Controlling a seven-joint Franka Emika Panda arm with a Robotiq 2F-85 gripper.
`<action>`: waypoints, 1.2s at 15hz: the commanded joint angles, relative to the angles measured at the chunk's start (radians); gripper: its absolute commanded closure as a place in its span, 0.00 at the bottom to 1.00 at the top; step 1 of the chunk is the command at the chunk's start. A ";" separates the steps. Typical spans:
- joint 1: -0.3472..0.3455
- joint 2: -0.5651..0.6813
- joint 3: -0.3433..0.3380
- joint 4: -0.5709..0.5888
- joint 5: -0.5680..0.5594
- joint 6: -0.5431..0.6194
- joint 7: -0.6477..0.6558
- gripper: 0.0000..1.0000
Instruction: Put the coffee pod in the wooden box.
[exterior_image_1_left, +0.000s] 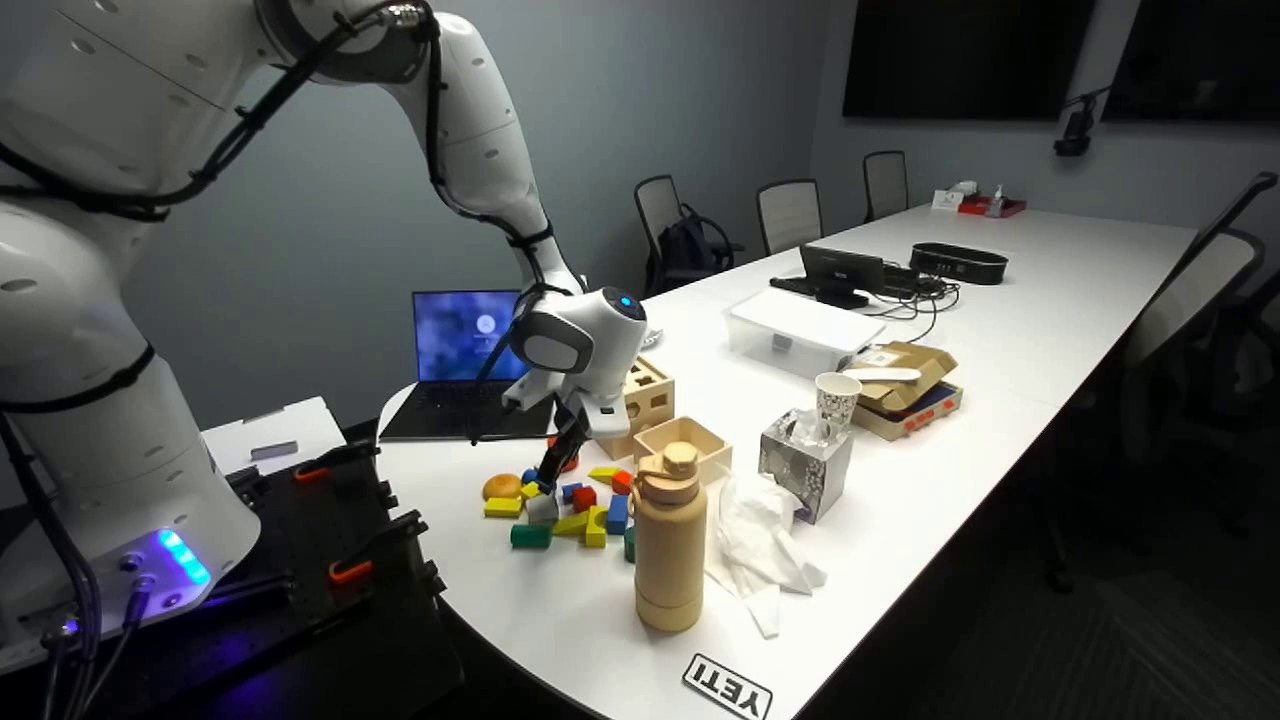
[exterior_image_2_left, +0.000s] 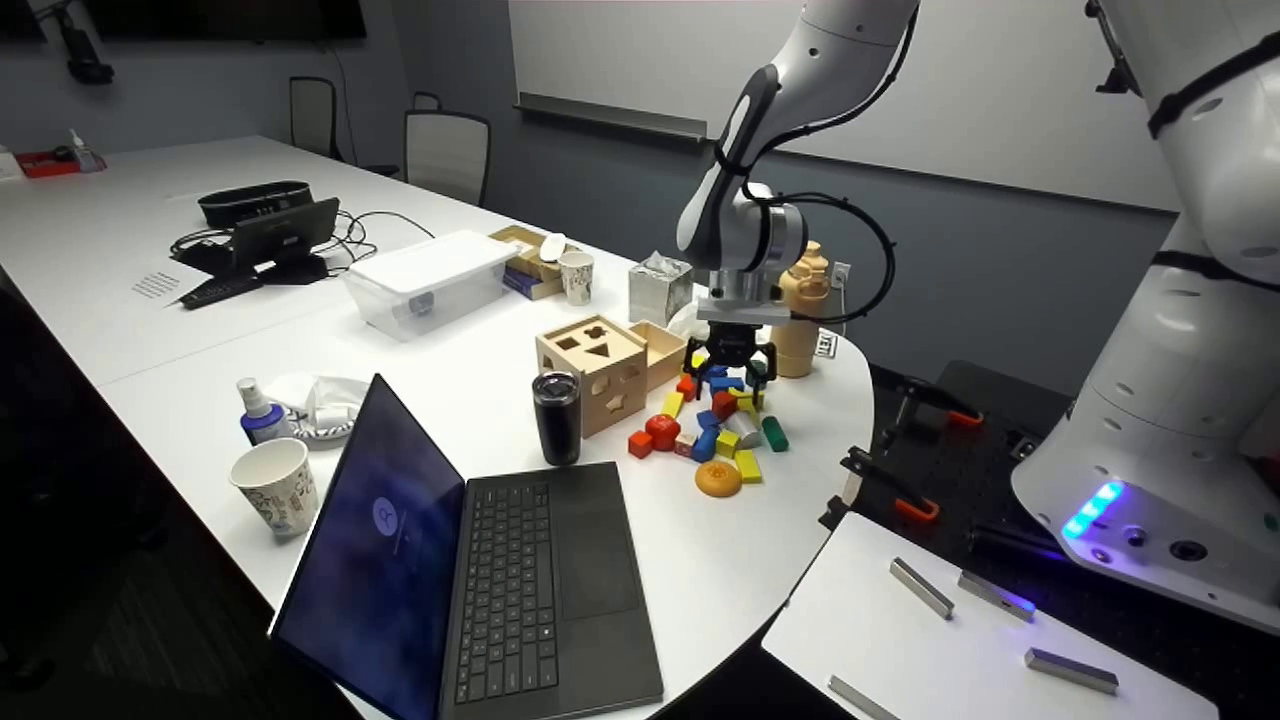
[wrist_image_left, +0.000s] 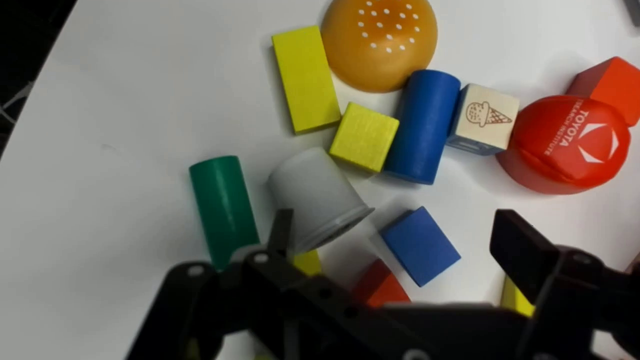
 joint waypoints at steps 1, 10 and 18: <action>0.003 0.039 0.000 0.028 -0.037 -0.017 0.003 0.00; 0.010 0.097 -0.009 0.049 -0.075 -0.001 0.023 0.25; 0.019 0.106 -0.017 0.064 -0.089 0.003 0.029 0.75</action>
